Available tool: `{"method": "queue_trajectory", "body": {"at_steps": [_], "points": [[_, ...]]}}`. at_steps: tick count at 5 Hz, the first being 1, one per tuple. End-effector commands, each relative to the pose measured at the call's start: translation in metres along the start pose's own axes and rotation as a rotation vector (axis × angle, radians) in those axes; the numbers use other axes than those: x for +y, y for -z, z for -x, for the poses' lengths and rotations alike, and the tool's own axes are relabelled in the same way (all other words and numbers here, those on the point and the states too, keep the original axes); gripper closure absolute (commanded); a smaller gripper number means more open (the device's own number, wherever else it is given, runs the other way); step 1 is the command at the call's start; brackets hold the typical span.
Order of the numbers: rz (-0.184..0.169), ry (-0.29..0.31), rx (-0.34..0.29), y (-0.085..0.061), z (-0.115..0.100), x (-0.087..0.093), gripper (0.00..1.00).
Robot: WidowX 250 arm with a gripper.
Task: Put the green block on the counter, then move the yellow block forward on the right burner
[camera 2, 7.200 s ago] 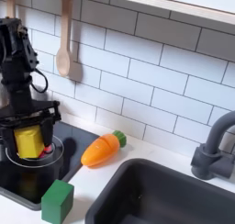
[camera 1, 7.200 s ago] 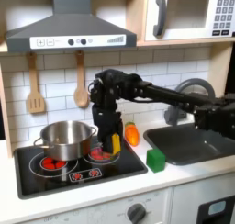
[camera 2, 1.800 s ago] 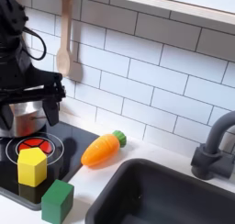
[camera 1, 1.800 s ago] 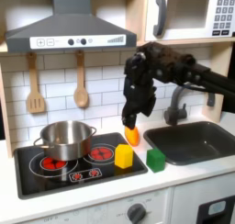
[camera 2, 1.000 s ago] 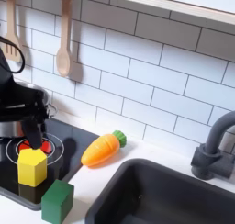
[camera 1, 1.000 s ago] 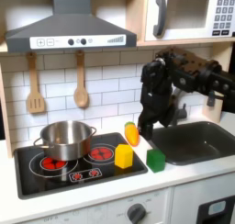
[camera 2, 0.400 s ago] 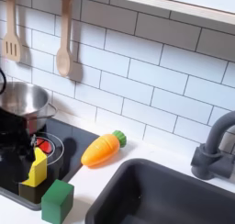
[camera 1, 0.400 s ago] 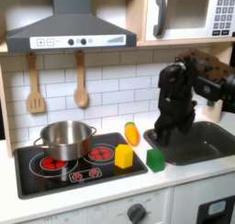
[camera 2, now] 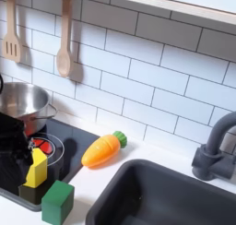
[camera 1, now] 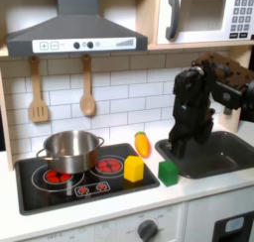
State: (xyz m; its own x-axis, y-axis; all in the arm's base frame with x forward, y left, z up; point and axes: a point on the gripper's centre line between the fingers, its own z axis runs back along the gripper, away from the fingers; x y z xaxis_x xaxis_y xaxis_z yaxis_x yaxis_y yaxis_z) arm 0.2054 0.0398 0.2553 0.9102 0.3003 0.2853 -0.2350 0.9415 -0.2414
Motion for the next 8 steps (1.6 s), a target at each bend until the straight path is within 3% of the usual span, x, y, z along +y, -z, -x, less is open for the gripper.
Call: {"method": "queue_trajectory", "body": {"at_steps": [1,3,8], "points": [[-0.008,0.001,0.007,0.006,0.003,0.006,1.0],[-0.018,-0.01,-0.03,0.006,-0.005,0.016,1.0],[0.052,0.039,-0.234,0.001,-0.031,0.023,1.0]]}}
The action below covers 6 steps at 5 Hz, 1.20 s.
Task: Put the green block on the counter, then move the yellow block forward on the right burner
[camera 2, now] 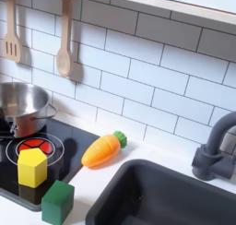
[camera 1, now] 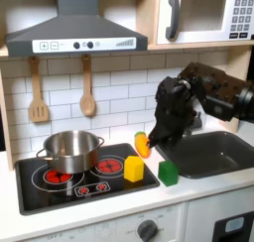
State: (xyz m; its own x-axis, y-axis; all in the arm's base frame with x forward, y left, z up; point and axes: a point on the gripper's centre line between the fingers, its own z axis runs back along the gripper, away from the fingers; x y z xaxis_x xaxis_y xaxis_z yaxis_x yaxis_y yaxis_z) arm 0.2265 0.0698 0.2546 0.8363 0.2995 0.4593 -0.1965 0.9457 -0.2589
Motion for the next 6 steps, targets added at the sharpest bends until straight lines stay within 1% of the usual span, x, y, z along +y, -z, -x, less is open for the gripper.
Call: {"method": "queue_trajectory", "body": {"at_steps": [1,2,3,4,5,6], "points": [[0.053,0.026,-0.107,-0.006,-0.009,-0.006,1.0],[0.098,0.04,-0.163,-0.009,-0.014,-0.012,1.0],[0.141,0.02,-0.195,-0.002,-0.015,-0.014,1.0],[0.157,0.007,-0.219,0.001,-0.02,-0.015,1.0],[0.137,-0.029,-0.233,-0.001,-0.022,-0.01,1.0],[0.087,-0.006,-0.181,0.0,-0.02,-0.012,0.0]]}}
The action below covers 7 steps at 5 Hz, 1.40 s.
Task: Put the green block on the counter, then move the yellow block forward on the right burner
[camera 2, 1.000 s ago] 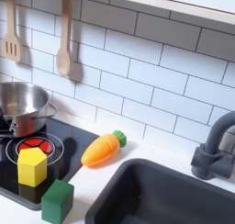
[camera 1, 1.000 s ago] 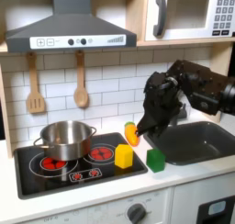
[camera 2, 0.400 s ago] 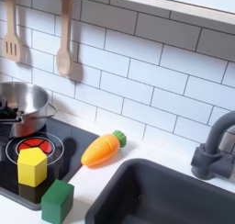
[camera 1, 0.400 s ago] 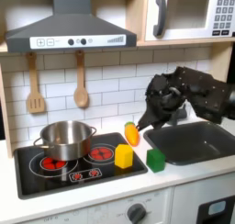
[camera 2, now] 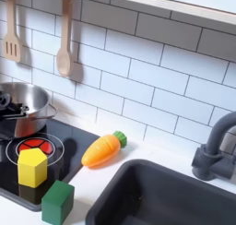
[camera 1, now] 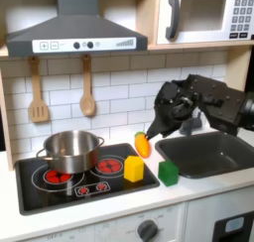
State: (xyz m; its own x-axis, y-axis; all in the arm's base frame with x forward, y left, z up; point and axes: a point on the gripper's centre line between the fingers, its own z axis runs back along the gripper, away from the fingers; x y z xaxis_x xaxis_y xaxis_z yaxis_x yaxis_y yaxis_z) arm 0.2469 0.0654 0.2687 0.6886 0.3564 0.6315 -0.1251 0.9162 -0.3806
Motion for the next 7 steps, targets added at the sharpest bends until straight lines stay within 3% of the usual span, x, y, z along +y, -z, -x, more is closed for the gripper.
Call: {"method": "queue_trajectory", "body": {"at_steps": [1,6,7], "points": [[-0.061,-0.015,0.049,0.0011,0.0049,0.0076,0.0],[-0.06,-0.013,0.055,0.0012,0.0056,0.0067,0.0],[-0.046,-0.032,0.038,0.0067,0.0124,0.0144,0.0]]}}
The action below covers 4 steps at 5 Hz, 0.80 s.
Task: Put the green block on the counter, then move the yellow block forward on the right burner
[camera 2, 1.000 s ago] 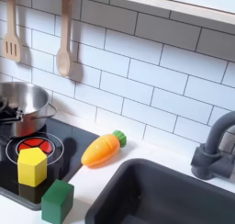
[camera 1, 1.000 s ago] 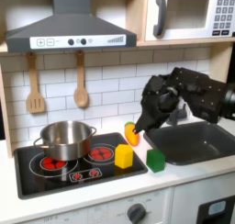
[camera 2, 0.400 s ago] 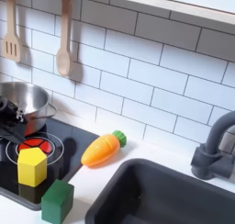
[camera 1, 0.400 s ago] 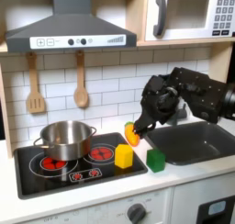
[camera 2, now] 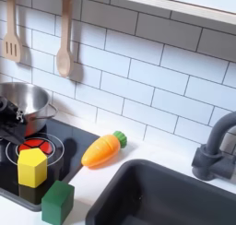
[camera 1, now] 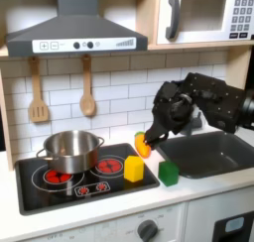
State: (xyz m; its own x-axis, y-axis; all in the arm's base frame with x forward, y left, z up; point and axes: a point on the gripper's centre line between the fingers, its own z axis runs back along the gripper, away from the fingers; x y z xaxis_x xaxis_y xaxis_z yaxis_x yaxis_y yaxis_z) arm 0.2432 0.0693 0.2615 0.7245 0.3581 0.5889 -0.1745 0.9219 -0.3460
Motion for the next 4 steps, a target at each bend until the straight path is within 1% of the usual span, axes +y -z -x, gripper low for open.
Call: {"method": "queue_trajectory", "body": {"at_steps": [1,2,3,4], "points": [[0.011,-0.02,-0.056,0.013,-0.004,0.009,0.0],[-0.008,-0.032,-0.085,0.017,-0.012,0.013,0.66],[0.003,-0.066,-0.125,0.019,-0.024,0.016,1.0],[0.032,-0.092,-0.142,0.027,-0.034,0.018,1.0]]}}
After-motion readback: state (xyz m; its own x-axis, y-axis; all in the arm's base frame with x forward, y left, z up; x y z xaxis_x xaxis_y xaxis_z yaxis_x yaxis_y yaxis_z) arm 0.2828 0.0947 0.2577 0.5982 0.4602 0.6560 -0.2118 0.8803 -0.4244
